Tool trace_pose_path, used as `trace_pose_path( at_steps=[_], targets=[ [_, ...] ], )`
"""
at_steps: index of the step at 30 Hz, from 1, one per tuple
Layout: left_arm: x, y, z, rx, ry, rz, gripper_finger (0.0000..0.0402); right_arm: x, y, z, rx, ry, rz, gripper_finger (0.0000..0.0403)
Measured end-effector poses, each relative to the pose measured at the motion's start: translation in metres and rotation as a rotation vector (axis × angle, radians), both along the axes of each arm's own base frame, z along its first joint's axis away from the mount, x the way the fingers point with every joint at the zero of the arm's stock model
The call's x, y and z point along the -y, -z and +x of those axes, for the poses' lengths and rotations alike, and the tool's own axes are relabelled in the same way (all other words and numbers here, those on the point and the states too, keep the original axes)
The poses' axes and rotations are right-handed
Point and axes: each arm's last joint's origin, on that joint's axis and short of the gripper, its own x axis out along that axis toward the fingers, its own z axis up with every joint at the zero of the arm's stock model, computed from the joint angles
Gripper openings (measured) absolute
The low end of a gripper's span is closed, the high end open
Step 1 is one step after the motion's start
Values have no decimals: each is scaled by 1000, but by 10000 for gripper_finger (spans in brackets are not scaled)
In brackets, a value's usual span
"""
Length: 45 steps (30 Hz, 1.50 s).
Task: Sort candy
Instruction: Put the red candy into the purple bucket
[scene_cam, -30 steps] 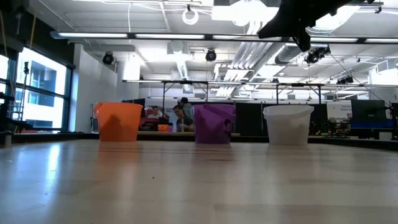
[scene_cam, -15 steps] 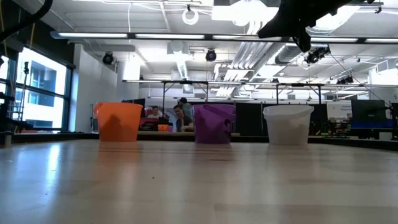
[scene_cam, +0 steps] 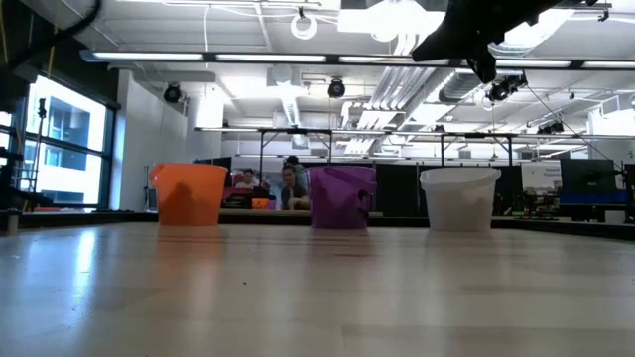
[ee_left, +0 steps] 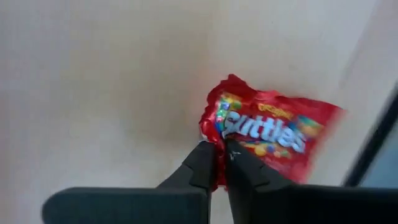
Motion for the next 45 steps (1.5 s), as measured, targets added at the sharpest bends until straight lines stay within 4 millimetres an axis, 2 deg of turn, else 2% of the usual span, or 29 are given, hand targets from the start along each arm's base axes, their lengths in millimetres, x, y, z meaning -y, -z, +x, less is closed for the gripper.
trace_pose_path(
  at_steps=[4,8,11,18,21,26,30,35,41,45],
  targets=[
    [-23,-18,10,65,-78,28,3,1,1,0,-15,2,-17,0],
    [-58,-40,27,193,-196,74,1,6,3,-2,-47,51,-47,0],
    [-96,-56,43,317,-333,132,0,12,5,-3,-73,79,-72,0],
    [-200,-89,79,636,-697,221,0,29,6,-5,-120,127,-141,0],
    [-240,-109,100,808,-759,280,0,37,6,-7,-140,155,-163,0],
    [-306,-126,127,860,-783,410,0,51,7,-10,-177,201,-208,0],
    [-353,-126,146,822,-778,421,0,61,7,-13,-203,212,-241,0],
    [-396,-118,169,776,-773,423,0,69,7,-15,-225,237,-267,0],
    [-425,-101,193,755,-757,375,0,74,7,-17,-235,256,-275,0],
    [-434,-88,205,723,-717,364,0,79,7,-19,-218,298,-238,0]
  ],
)
